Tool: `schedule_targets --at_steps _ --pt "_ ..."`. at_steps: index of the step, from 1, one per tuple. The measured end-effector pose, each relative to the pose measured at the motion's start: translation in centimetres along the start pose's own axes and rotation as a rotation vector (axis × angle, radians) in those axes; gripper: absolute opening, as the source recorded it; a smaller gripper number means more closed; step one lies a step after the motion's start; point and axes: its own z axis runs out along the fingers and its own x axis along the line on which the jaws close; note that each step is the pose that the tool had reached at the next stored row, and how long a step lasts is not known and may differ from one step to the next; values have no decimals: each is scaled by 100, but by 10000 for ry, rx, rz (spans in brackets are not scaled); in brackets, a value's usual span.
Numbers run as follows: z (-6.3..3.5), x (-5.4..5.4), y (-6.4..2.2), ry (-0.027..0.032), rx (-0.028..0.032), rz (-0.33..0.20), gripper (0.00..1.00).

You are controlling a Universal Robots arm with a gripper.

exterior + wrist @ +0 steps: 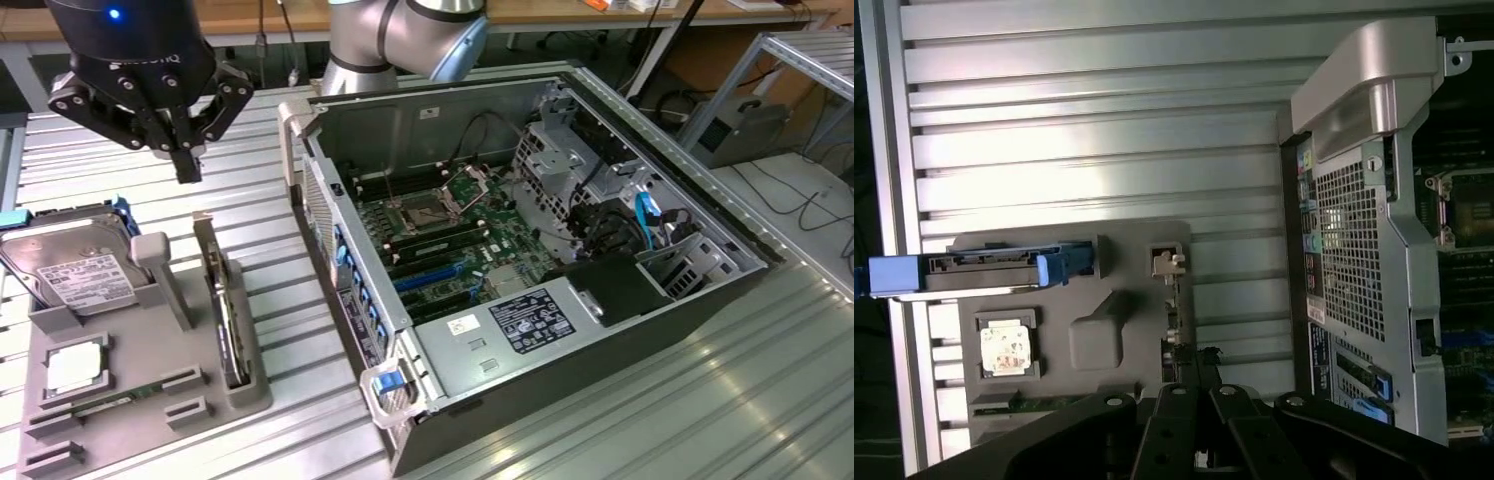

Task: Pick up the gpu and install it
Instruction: 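Reach for the gpu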

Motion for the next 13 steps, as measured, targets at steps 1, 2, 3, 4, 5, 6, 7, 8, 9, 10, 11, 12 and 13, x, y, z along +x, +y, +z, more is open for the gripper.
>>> schedule_targets --at_steps 1,2,3,4,5,6,7,8,9,10,11,12,13 --pt "0 0 0 -1 0 -1 11" --pt "0 0 0 -1 -1 -1 11" --pt "0 0 0 0 0 -1 11" --pt "0 0 0 0 0 0 11" --pt "0 1 0 0 0 0 11" --pt "0 1 -2 0 1 1 11" --pt "-1 1 -7 1 0 1 11" --pt "-1 -1 -20 0 0 0 11" --pt "-1 -2 -33 0 0 0 11" --pt "-2 -2 -44 -1 0 1 11" --pt "-2 -3 -55 0 0 0 11" --pt "-3 -4 -66 0 0 1 11" --pt "-3 -6 -83 -1 -1 0 11"
